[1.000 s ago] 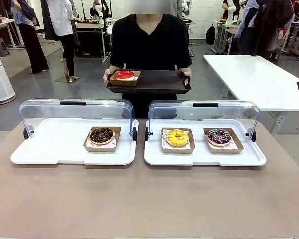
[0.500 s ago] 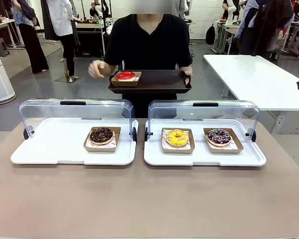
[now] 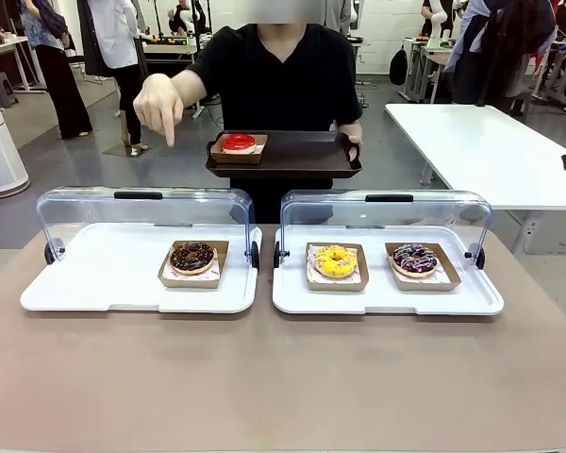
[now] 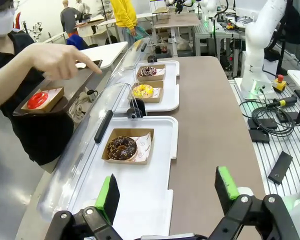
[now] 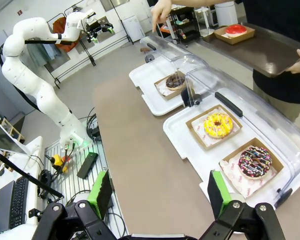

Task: Provide the desired donut to the person.
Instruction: Pick up and lift the Paper togo box containing the Donut pointed at by the person.

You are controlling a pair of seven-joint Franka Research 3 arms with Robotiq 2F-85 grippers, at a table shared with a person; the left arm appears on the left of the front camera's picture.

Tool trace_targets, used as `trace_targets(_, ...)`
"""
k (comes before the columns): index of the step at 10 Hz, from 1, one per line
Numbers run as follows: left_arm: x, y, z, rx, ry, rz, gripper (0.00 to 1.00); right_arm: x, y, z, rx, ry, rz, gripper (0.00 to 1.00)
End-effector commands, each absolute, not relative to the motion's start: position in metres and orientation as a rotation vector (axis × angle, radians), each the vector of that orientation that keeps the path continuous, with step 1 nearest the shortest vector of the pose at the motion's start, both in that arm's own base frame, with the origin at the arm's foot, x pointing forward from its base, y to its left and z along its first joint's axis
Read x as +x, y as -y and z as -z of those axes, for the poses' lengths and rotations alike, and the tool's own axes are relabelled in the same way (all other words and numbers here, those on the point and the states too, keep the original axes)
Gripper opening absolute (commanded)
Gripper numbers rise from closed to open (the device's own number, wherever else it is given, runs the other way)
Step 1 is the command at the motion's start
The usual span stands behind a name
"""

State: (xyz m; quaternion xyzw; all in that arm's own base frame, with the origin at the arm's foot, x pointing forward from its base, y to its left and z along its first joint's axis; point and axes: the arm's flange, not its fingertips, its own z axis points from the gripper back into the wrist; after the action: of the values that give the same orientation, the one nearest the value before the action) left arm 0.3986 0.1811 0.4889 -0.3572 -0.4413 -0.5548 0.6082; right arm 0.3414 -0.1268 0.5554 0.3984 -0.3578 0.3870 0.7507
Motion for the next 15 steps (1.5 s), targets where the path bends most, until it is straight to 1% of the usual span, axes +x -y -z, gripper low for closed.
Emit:
trace_targets(1,0.3985,-0.1814,-0.4890,-0.817,1.031,1.286,1.00,0.3434,0.1260,-0.5560,0.886,0.800,-0.850,1.00)
trace_targets(15,0.3985,-0.1814,-0.4890,-0.817,1.031,1.286,1.00,0.3434,0.1260,-0.5560,0.886,0.800,-0.850,1.00)
